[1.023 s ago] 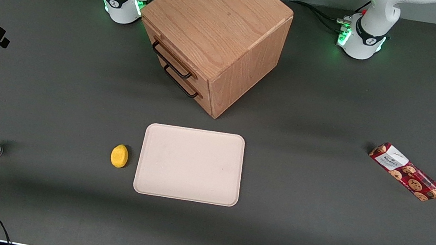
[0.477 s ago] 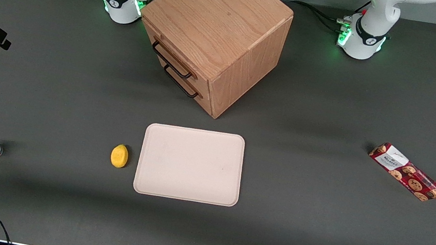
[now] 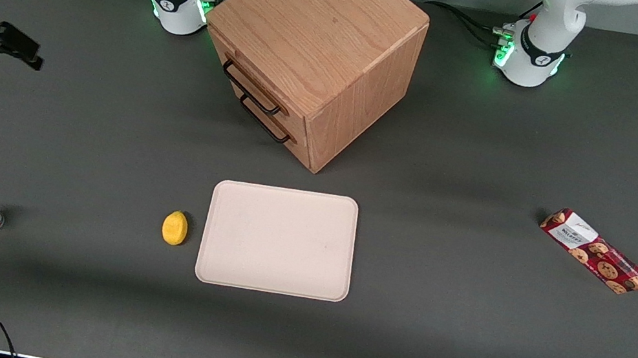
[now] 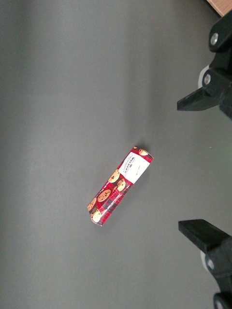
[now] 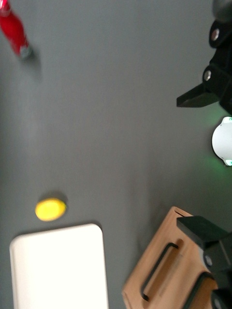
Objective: Open upper drawer
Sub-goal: 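Move the right gripper toward the upper drawer's black handle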
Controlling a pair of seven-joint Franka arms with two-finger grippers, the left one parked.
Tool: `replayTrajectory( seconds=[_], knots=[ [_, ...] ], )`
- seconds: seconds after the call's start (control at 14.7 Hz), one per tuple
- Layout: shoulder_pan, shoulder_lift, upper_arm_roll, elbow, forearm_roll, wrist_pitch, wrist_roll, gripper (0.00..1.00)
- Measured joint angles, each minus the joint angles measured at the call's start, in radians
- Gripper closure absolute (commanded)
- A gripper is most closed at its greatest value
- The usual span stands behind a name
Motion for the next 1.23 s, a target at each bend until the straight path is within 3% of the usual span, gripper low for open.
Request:
replayTrajectory(
  seconds=[0.55,0.89,1.23],
  knots=[
    [0.353,-0.002,-0.036,0.007,0.059,-0.055,-0.007,0.0],
    [0.56,-0.001,-0.137,0.009,0.128,-0.058,-0.058,0.0],
    [0.624,0.011,-0.182,0.006,0.15,-0.059,-0.082,0.0]
  ],
)
